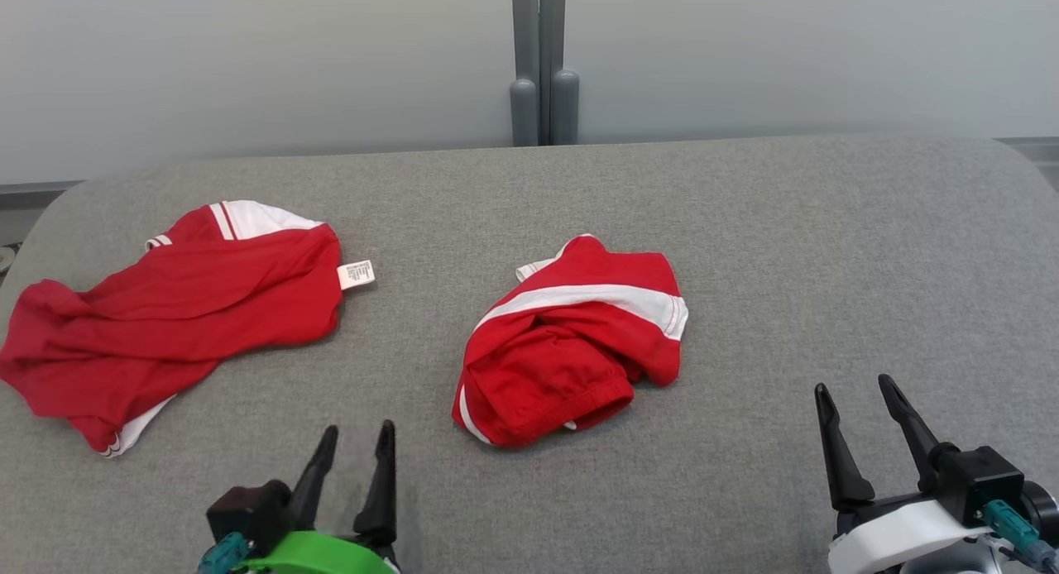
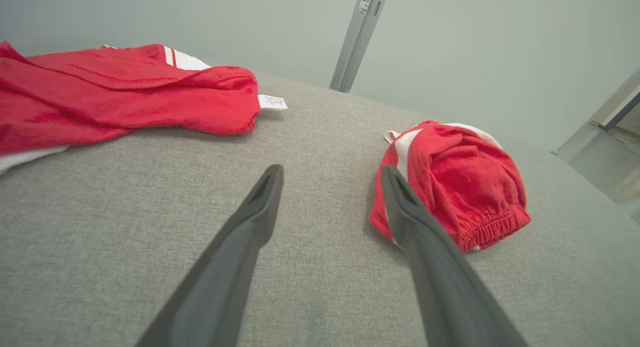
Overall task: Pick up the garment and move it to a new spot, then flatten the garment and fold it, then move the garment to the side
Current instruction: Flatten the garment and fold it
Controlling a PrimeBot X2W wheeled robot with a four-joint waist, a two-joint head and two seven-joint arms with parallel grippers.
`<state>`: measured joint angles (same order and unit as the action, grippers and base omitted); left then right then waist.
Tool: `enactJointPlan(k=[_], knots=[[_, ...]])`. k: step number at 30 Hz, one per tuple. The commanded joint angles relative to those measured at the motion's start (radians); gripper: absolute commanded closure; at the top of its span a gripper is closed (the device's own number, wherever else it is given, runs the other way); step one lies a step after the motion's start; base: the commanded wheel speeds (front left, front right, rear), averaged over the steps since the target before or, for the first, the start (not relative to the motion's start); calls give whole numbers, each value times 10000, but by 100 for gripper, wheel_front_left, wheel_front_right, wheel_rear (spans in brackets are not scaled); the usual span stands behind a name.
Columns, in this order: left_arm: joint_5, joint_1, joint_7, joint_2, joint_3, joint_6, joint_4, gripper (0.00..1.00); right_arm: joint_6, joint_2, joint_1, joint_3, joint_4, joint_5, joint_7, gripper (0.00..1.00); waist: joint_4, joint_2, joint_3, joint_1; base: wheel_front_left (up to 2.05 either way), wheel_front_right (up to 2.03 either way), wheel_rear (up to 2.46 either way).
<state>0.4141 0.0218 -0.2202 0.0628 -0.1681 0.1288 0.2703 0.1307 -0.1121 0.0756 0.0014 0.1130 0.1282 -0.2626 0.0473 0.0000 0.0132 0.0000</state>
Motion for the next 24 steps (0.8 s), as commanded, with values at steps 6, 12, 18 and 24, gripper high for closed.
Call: enactJointPlan(k=[6,12,18,24], knots=[[1179,-548,1084,-92,-1215,11,17,0,1,32,-257,37,-69,35,-35,0,-297,0,281,0,0,0,0],[2349,-1122,1729,-107,-2068,-540,622,0,1,65,-497,59,-136,68,-33,0,-669,0,592,0,0,0,0],[3456,-1789,2171,-105,-2448,-1102,1515,0,1,126,-660,44,-183,91,-33,0,-1059,0,934,0,0,0,0],[4059,-2244,2183,-105,-2591,-916,1973,0,1,150,-775,-8,-209,97,-35,0,-1280,0,1190,0,0,0,0]])
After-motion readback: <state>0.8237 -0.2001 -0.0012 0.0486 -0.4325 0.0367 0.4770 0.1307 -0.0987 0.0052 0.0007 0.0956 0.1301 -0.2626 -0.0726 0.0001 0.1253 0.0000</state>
